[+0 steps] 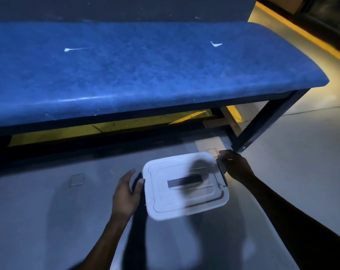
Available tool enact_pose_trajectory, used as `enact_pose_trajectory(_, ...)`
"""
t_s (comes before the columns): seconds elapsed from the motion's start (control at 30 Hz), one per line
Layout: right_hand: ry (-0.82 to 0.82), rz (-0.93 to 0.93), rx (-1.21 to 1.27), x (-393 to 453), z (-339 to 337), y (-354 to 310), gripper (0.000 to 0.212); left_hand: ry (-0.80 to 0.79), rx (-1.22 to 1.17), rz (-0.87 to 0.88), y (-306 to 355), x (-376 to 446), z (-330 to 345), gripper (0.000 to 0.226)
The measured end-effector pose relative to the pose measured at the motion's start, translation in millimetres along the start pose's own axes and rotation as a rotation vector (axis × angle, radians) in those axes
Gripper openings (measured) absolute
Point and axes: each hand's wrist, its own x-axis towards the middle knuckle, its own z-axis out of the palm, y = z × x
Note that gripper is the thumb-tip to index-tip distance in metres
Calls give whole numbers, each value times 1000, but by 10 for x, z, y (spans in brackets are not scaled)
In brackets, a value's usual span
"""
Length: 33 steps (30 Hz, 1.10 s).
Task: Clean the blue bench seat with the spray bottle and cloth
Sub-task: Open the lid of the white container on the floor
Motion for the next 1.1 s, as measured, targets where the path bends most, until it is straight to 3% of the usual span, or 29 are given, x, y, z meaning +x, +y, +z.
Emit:
enact_pose_trajectory(0.07,-2,-57,-6,-41,24,-22,37,99,130,318,302,-48,48,43)
enact_pose_trajectory(0.17,-99,-47,-186,16,57,159,51,-97,332,574,647,-10,326,46)
enact_pose_trajectory(0.23,-144,-125,-269,-45,85,161,81,-259,553,632,769,15,582,45)
enact_pose_trajectory(0.27,-140,-165,-288,-59,115,131,93,-293,651,630,780,36,685,40)
enact_pose_trajectory(0.3,-142,-144,-265,-115,100,42,88,-304,694,616,781,56,757,34)
enact_pose_trajectory(0.37,-135,-77,-315,-215,82,-93,42,-292,706,577,758,90,830,30)
enact_pose_trajectory(0.43,-157,-56,-246,-237,69,-106,25,-303,767,571,732,91,879,30)
enact_pose_trajectory(0.5,-195,-86,-214,-209,64,-80,22,-284,868,565,748,60,931,42)
enact_pose_trajectory(0.6,-315,122,-106,-20,171,183,26,-294,840,502,838,34,1013,39)
enact_pose_trajectory(0.7,-303,122,-42,43,225,274,26,-332,847,437,946,126,1022,36)
enact_pose_trajectory(0.83,-193,118,45,-128,149,72,23,-373,847,481,915,179,1003,30)
enact_pose_trajectory(0.93,-192,235,195,-205,63,21,28,-311,909,626,833,132,985,37)
enact_pose_trajectory(1.07,-153,236,353,-145,138,242,88,-221,974,719,738,118,986,54)
enact_pose_trajectory(1.1,-143,228,392,-151,133,271,92,-193,948,731,783,74,931,52)
